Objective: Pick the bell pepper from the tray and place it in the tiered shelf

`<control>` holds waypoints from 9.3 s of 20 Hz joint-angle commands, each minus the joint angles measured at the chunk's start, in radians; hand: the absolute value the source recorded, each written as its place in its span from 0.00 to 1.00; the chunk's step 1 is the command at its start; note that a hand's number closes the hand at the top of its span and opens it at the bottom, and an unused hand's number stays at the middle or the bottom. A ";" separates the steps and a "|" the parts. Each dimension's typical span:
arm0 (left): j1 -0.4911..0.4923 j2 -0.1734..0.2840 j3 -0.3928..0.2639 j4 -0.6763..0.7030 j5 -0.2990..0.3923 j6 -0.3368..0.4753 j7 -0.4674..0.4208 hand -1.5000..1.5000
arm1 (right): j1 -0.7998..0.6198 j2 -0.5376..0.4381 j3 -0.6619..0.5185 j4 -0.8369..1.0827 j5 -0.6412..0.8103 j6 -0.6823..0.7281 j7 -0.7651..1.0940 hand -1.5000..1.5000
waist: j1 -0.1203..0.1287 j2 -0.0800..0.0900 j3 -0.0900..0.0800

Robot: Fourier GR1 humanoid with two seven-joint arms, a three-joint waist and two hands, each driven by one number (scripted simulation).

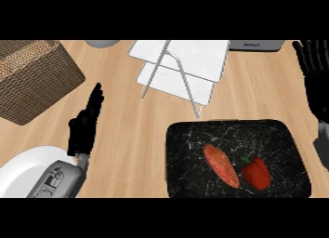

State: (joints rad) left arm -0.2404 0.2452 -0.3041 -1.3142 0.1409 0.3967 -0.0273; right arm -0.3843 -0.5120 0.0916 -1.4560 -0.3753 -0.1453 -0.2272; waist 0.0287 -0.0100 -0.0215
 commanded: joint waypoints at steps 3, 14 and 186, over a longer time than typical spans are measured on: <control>0.124 0.124 0.084 -0.064 0.061 -0.091 0.025 0.50 | 0.033 0.088 0.175 -0.102 0.173 -0.107 0.074 1.00 | -0.009 0.006 0.021; 0.230 0.254 0.203 -0.072 0.183 -0.222 0.074 0.50 | 0.432 0.246 0.456 -0.114 0.703 -0.658 0.157 0.00 | -0.035 0.002 0.019; 0.304 0.043 0.475 -0.167 -0.063 -0.460 0.134 0.50 | -0.832 0.511 -0.211 0.282 1.333 -0.061 1.199 0.00 | -0.020 0.007 0.022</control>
State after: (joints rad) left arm 0.0332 0.2979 0.1690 -1.4487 0.0820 -0.0712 0.1079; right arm -1.2166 -0.0203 -0.1050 -1.1101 1.0069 -0.1899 0.9348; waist 0.0065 -0.0016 0.0005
